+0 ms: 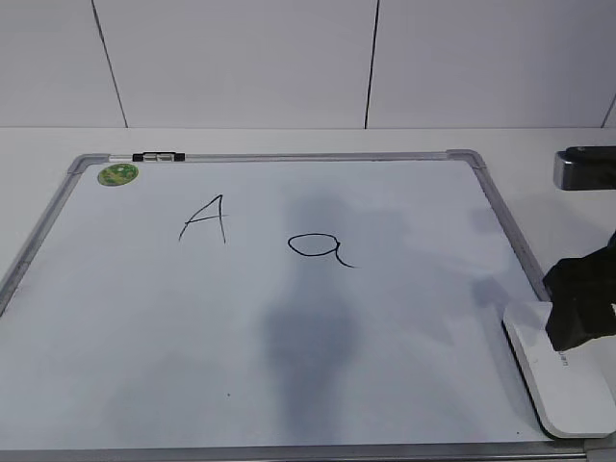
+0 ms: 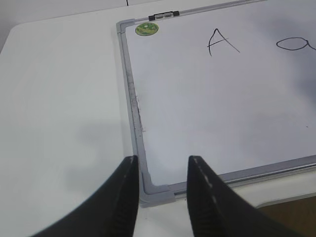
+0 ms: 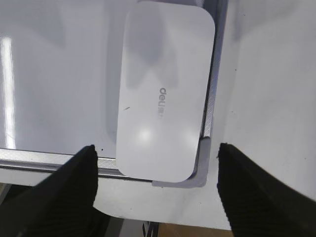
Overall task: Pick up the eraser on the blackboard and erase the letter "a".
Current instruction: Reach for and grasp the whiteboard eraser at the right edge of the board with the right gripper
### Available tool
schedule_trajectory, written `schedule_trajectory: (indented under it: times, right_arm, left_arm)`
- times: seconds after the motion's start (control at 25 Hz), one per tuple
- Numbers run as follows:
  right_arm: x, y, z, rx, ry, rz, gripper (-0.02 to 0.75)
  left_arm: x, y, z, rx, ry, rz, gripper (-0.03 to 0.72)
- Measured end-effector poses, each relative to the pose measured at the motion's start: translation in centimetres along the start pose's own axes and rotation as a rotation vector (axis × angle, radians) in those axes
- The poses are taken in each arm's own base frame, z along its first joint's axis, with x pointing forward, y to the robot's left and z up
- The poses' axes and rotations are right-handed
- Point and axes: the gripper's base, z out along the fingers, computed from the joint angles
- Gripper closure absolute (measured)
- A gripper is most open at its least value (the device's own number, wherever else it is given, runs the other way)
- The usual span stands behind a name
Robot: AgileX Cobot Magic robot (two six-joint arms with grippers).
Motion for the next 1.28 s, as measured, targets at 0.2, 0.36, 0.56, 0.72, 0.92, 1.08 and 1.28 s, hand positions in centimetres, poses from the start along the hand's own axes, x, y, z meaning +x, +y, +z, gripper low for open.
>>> schedule_trajectory:
  times: [0.2,0.36,0.56,0.72,0.92,1.08,1.28]
  right_arm:
    - [0.0,-0.1,1.0,0.003,-0.016,-0.009,0.149]
    - [0.4,-0.2,1.6,0.009,-0.015,-0.014,0.149]
    - [0.3,-0.2,1.6,0.007,-0.023,-0.015,0.149]
    - [0.2,-0.2,1.6,0.006,-0.029,-0.017,0.149]
    - [0.1,-0.1,1.5,0.004,-0.041,-0.017,0.127]
    - [0.0,-0.1,1.5,0.002,-0.055,-0.017,0.07]
    - [-0.3,-0.1,2.4,0.006,-0.029,-0.015,0.061]
  left_arm:
    - [0.0,0.0,0.0,0.0,0.0,0.0,0.452]
    - [0.0,0.0,0.0,0.0,0.0,0.0,0.452]
    - [0.0,0.0,0.0,0.0,0.0,0.0,0.452]
    - [0.0,0.0,0.0,0.0,0.0,0.0,0.452]
    - [0.0,0.0,0.0,0.0,0.0,0.0,0.452]
    - [0.0,0.0,0.0,0.0,0.0,0.0,0.452]
    - [0.0,0.0,0.0,0.0,0.0,0.0,0.452]
